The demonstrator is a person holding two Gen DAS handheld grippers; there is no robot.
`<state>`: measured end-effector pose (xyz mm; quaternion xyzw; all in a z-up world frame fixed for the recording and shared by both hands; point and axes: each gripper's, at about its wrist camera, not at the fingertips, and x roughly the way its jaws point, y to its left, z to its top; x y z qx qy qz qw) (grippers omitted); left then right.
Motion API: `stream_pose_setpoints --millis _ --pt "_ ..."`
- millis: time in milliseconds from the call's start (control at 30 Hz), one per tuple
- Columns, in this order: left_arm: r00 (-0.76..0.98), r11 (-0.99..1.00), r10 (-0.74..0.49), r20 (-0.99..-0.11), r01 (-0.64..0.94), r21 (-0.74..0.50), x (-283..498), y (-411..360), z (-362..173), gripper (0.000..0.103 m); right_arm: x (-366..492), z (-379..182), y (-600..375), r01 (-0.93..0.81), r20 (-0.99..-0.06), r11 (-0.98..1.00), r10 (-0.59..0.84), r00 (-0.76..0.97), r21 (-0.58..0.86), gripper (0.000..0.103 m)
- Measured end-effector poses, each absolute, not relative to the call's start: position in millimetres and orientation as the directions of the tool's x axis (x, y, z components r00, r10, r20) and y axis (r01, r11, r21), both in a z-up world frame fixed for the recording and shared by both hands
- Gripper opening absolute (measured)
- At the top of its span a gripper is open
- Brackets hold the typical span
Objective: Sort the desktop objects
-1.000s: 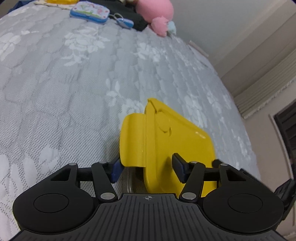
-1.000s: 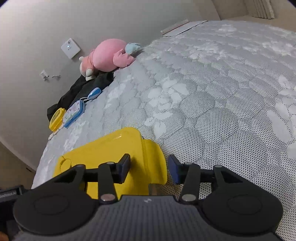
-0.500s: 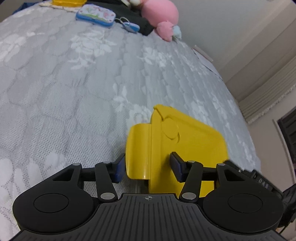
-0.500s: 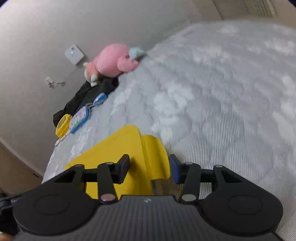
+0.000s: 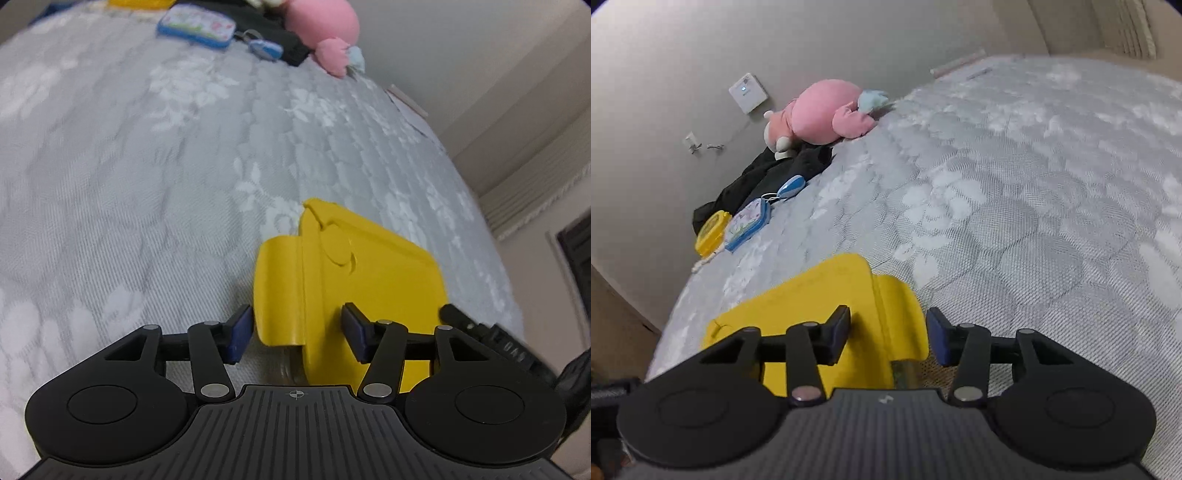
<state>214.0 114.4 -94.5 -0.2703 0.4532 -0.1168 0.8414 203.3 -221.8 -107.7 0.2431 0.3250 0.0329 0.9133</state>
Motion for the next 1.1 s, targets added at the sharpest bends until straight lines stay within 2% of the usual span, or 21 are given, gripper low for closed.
stream_pose_setpoints --millis 33,100,200,267,300,333,467,500,633,767,833,933,1033,1100 --pt "0.565 0.813 -0.439 -0.698 -0.080 -0.577 212 119 -93 0.054 202 -106 -222 0.100 -0.579 0.887 0.207 0.789 0.452 0.052" --pt "0.599 0.792 -0.422 -0.680 -0.121 -0.598 206 129 -81 0.054 194 -96 -229 0.110 -0.557 0.889 0.178 0.811 0.445 0.053" --pt "0.667 0.775 -0.406 -0.624 -0.110 -0.622 202 132 -47 0.054 181 -68 -233 0.078 -0.471 0.900 0.149 0.869 0.428 0.050" --pt "0.669 0.771 -0.430 -0.606 -0.078 -0.632 214 116 -33 0.056 191 -55 -223 0.016 -0.488 0.912 0.204 0.848 0.409 0.015" --pt "0.668 0.771 -0.441 -0.599 -0.061 -0.635 220 107 -27 0.058 199 -52 -216 -0.015 -0.511 0.909 0.248 0.823 0.416 0.013" --pt "0.661 0.780 -0.446 -0.604 -0.044 -0.624 231 94 -26 0.058 210 -52 -207 -0.039 -0.532 0.906 0.282 0.798 0.422 0.013" --pt "0.579 0.855 -0.375 -0.724 -0.087 -0.512 256 68 -45 0.055 250 -70 -173 -0.115 -0.620 0.872 0.426 0.659 0.477 0.015" --pt "0.560 0.854 -0.375 -0.738 -0.100 -0.510 256 68 -51 0.051 254 -77 -167 -0.120 -0.642 0.860 0.456 0.616 0.496 0.016" --pt "0.540 0.817 -0.432 -0.722 -0.104 -0.567 245 75 -70 0.042 247 -84 -157 -0.178 -0.649 0.875 0.458 0.607 0.451 0.015" --pt "0.534 0.777 -0.470 -0.703 -0.129 -0.617 248 80 -79 0.033 250 -80 -162 -0.162 -0.645 0.867 0.464 0.608 0.471 0.016" --pt "0.563 0.772 -0.469 -0.681 -0.112 -0.625 244 82 -79 0.036 237 -74 -170 -0.152 -0.605 0.877 0.431 0.669 0.456 0.018" --pt "0.670 0.839 -0.379 -0.639 -0.044 -0.543 226 72 -72 0.044 216 -67 -174 -0.135 -0.562 0.938 0.302 0.770 0.319 0.014" --pt "0.708 0.857 -0.348 -0.614 -0.026 -0.515 215 58 -79 0.044 204 -75 -167 -0.158 -0.538 0.962 0.257 0.803 0.225 0.014" --pt "0.726 0.892 -0.313 -0.613 0.002 -0.452 209 46 -80 0.045 204 -81 -159 -0.171 -0.526 0.967 0.245 0.814 0.187 0.014"
